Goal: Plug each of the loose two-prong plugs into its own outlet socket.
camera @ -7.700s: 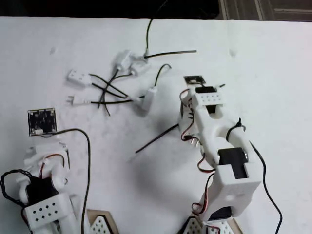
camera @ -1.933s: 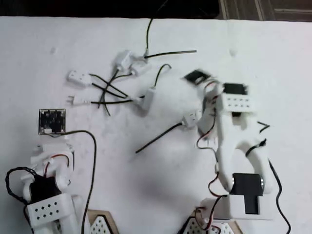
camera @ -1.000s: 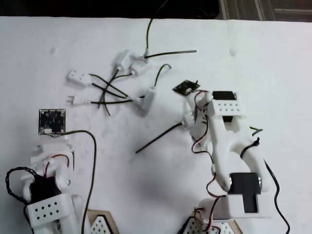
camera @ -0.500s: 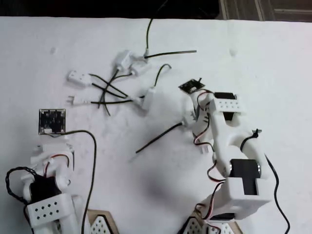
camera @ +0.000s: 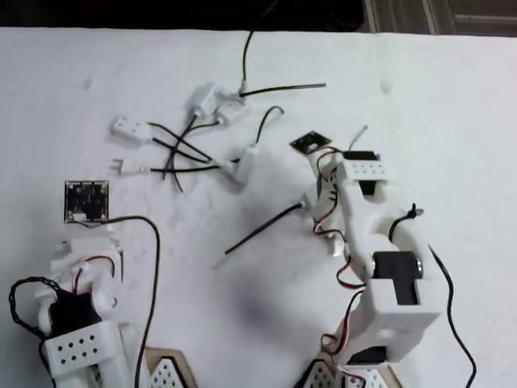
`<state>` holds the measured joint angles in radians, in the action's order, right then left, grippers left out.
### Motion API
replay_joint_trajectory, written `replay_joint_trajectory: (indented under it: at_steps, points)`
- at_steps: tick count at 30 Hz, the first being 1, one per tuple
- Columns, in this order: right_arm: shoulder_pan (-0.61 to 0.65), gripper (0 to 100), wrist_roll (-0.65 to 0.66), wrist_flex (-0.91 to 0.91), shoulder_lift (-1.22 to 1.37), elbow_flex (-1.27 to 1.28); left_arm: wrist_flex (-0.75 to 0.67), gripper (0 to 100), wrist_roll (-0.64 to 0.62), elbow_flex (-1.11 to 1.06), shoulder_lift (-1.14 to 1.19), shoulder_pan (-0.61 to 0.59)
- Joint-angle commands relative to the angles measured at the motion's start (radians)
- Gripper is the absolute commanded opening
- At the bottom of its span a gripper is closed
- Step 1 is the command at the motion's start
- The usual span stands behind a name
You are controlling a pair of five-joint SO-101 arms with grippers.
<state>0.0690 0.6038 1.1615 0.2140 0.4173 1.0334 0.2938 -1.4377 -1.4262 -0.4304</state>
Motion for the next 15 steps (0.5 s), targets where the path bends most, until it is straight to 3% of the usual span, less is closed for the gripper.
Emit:
replay_joint_trajectory:
  at_steps: [1,15]
  points:
    - [0.022,2.2,-0.005,0.03,-0.013,-0.028,-0.021,4,0.014,0.005,-0.007,0.007]
    - [0.022,1.7,0.002,0.334,-0.124,-0.124,-0.021,4,0.014,0.006,-0.007,0.007]
